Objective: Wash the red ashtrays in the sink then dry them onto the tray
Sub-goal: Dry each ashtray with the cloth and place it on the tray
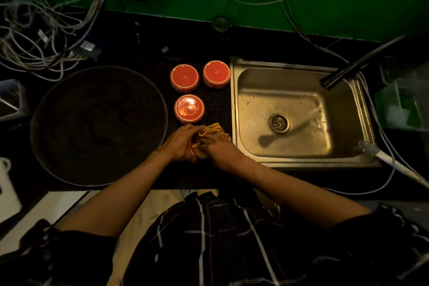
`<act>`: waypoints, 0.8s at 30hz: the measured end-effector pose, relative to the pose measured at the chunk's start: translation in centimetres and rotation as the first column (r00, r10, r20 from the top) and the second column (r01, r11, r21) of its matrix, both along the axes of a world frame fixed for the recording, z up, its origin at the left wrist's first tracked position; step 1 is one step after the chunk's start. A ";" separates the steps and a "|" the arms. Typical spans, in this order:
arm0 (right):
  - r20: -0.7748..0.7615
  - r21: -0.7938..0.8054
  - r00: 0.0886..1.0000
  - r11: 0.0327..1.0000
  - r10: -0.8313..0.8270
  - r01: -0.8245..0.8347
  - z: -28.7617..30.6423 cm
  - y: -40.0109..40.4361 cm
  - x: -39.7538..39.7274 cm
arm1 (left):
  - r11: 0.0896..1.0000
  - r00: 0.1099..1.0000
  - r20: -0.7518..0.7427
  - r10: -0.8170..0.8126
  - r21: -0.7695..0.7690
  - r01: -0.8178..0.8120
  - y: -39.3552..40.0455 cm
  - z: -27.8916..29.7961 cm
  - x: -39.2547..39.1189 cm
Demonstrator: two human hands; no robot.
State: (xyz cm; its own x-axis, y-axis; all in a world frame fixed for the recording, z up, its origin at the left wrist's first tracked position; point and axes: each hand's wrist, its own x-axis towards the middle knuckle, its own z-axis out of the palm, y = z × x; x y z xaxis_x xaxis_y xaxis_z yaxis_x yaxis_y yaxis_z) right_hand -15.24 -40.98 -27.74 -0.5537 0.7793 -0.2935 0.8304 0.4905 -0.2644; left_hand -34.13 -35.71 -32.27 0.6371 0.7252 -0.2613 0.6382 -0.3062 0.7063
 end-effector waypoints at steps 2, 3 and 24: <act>0.129 0.038 0.991 0.999 -0.031 0.026 0.1 -1.1 0.3 | 1.000 1.000 -0.022 -0.006 -0.007 0.006 0.1 0.1 -0.1; 0.171 0.055 0.984 0.997 -0.058 0.049 0.0 -1.8 0.4 | 1.000 1.000 -0.025 -0.009 -0.011 0.009 0.2 0.0 -0.1; 0.080 0.015 0.991 0.994 -0.106 0.105 -0.1 -1.8 -0.6 | 0.999 1.000 -0.021 -0.007 -0.048 0.006 0.1 0.1 -0.3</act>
